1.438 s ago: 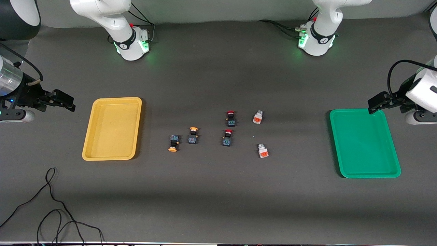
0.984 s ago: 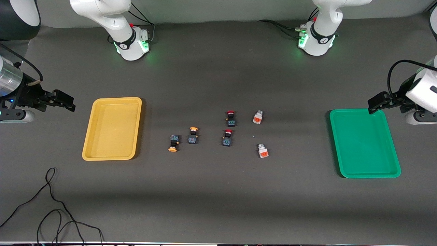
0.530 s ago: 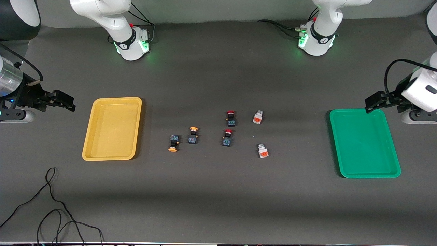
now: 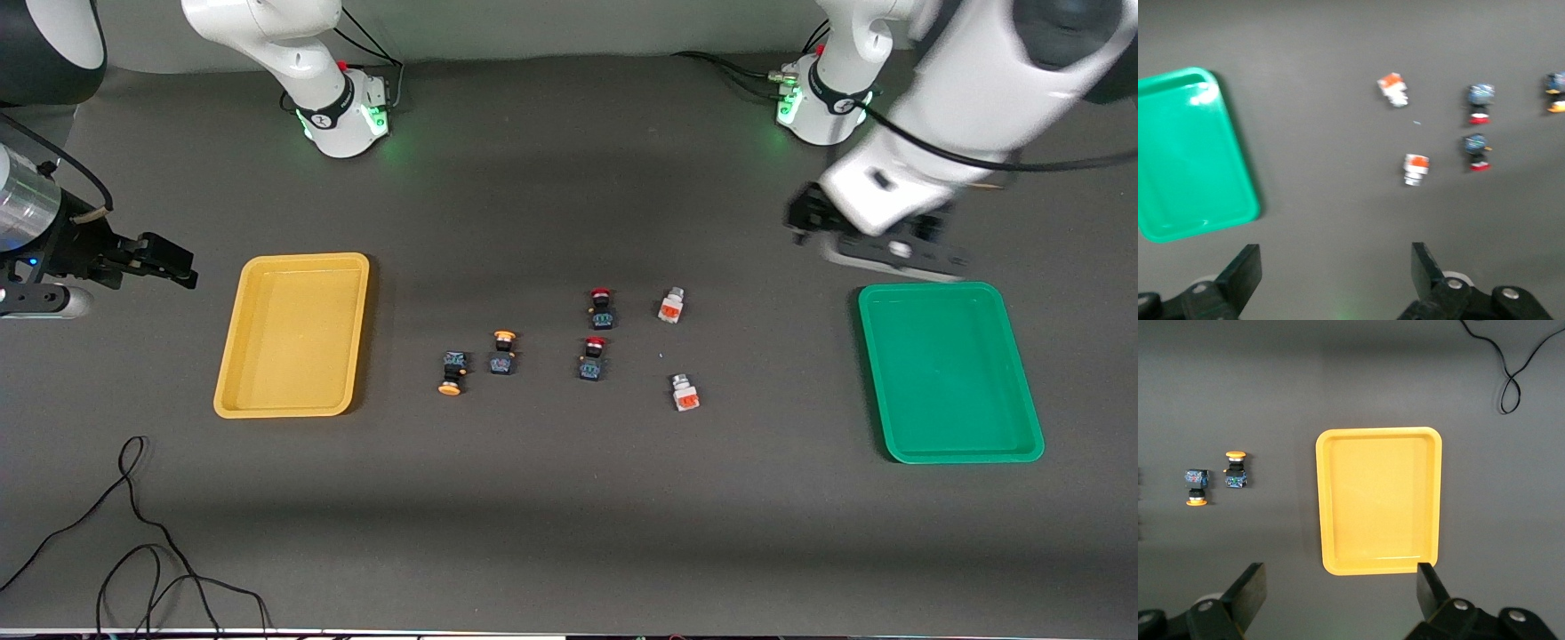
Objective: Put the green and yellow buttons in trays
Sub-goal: 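Lower the right gripper onto a yellow button while the left gripper descends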
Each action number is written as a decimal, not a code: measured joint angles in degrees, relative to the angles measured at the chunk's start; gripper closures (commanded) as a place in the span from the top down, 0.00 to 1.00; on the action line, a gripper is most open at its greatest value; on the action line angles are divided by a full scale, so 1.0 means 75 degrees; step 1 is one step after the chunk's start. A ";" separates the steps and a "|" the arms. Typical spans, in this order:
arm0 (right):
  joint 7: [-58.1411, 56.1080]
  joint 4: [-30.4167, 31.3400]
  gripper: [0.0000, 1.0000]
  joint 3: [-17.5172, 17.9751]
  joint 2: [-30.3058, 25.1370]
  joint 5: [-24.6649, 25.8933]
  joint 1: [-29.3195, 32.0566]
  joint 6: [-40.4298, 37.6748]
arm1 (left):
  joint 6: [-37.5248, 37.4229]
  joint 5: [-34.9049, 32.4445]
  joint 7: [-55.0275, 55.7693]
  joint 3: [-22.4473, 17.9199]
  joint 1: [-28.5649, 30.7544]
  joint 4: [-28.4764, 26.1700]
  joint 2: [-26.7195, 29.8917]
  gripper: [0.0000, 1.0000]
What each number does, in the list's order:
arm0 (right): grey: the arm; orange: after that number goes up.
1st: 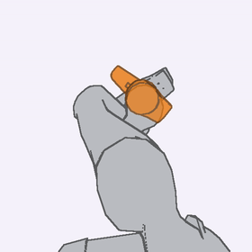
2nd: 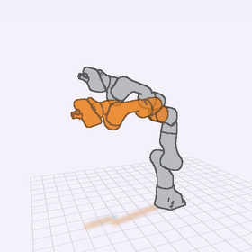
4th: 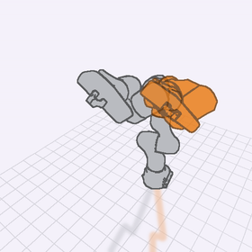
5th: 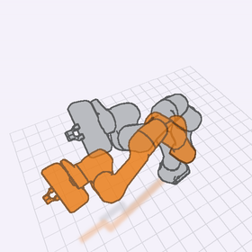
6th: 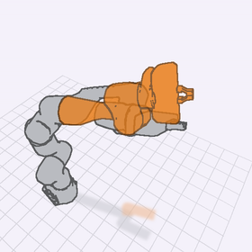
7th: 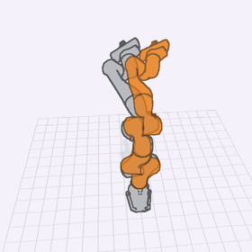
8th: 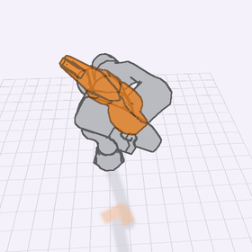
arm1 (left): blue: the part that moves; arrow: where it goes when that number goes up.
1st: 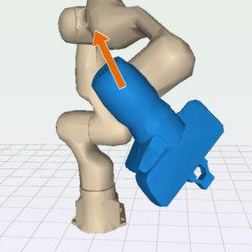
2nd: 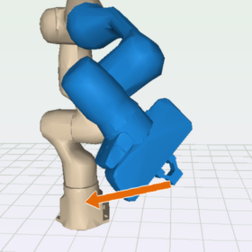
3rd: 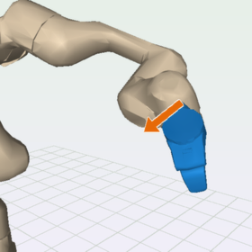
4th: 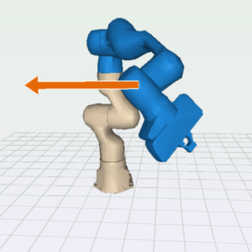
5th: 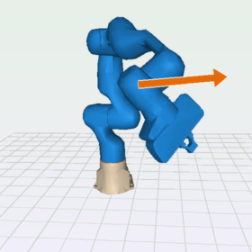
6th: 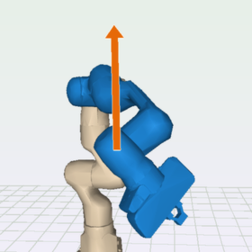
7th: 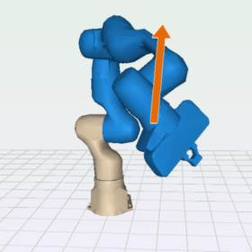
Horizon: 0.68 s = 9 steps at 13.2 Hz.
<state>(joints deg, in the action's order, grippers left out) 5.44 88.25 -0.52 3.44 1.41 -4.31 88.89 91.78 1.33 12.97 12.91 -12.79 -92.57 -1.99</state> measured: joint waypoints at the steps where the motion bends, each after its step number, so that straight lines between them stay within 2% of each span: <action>1: 0.0003 0.0002 1.00 0.0018 0.0001 -0.0007 -0.0054 -0.0012 | 0.0000 0.0012 0.0494 0.0330 -0.0183 0.0000 0.0003 1.00; 3: 0.0313 0.0006 1.00 0.0033 0.0020 -0.0019 -0.0325 -0.0016 | 0.0000 0.0016 0.1510 0.1042 -0.0406 0.0000 0.0012 1.00; 5: 0.1101 0.0008 1.00 0.0048 0.0086 -0.0067 -0.0799 -0.0016 | -0.0008 0.0014 0.2051 0.1480 -0.0511 -0.0022 0.0026 1.00; 9: 0.2005 0.0009 1.00 0.0069 0.0449 -0.0597 -0.1432 0.0024 | 0.0162 0.0013 0.1699 0.1545 -0.0524 -0.0477 0.0007 1.00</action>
<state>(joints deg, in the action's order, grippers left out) 20.48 88.32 0.00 6.80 -3.07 -15.05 89.07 93.00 1.43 25.71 24.50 -16.72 -96.15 -1.94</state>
